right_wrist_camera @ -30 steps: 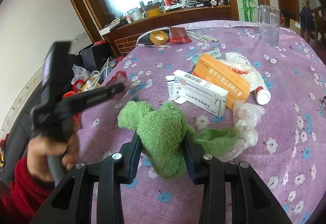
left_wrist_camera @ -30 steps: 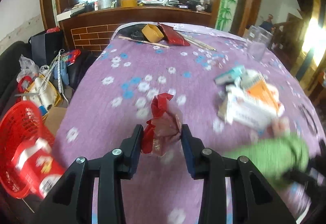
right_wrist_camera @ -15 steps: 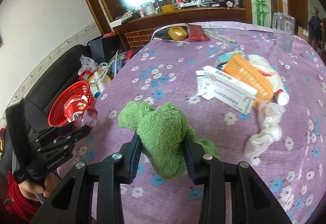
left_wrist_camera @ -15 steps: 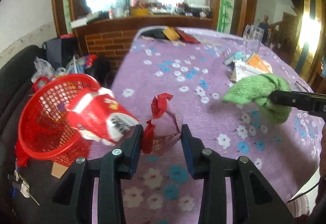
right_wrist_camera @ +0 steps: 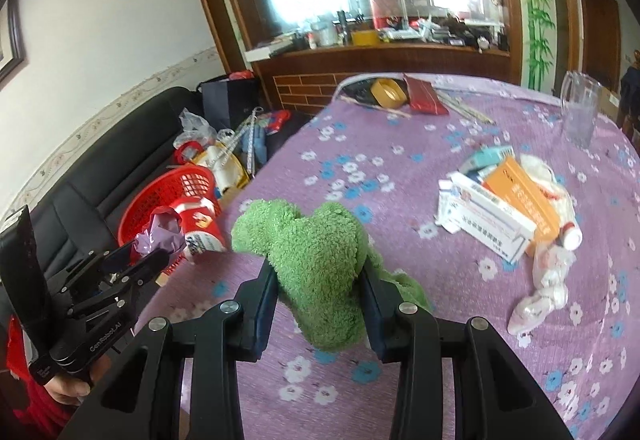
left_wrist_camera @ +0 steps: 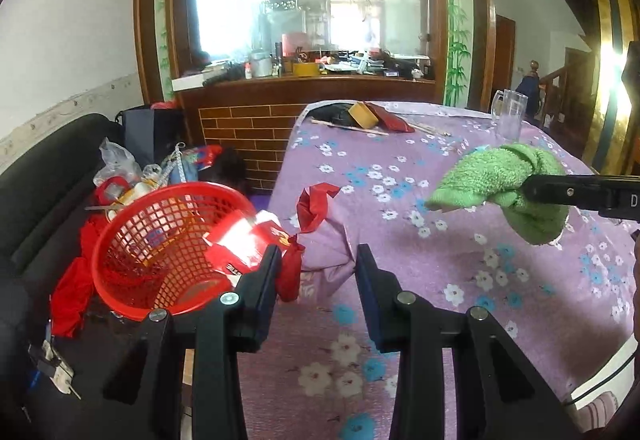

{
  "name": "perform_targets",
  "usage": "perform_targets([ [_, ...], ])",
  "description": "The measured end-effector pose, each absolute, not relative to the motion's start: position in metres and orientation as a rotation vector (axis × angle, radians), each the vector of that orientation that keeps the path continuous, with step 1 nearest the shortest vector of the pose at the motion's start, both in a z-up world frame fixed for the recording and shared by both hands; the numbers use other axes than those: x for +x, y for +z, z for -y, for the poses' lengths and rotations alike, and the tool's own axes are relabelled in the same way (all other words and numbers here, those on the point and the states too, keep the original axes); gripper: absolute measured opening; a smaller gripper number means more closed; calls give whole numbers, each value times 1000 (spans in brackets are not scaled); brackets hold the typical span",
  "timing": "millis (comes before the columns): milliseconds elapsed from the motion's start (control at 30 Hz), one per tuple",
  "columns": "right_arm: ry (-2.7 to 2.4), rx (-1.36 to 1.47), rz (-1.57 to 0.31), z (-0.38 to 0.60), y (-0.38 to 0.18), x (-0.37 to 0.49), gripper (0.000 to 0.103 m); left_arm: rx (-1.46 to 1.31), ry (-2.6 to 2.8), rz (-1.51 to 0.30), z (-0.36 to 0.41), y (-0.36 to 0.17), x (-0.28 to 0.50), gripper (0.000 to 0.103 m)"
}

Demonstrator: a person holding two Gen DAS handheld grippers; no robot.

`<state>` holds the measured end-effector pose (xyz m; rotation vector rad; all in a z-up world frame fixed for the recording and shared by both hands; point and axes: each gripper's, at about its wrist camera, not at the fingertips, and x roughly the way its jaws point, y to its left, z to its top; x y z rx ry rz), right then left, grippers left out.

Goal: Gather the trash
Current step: 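Drop the red wrapper and green towel into the red basket with both grippers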

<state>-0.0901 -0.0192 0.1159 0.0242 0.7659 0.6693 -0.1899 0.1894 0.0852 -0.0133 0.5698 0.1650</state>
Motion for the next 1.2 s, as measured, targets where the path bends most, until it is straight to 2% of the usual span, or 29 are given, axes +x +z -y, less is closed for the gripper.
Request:
perform_targets([
  [133,678,24,-756,18,120,-93,42,-25,157,-592,-192,83,-189,36],
  [500,668,26,-793,20,107,-90,42,-92,82,-806,-195,31,-152,36],
  [833,660,-5,-823,-1,100,-75,42,-150,229,-681,-239,55,-158,37],
  [1033,715,-32,-835,-38,106,-65,42,-282,182,-654,-279,68,-166,37],
  [1200,770,-59,-835,-81,115,-60,42,-277,252,-634,-302,72,-172,37],
])
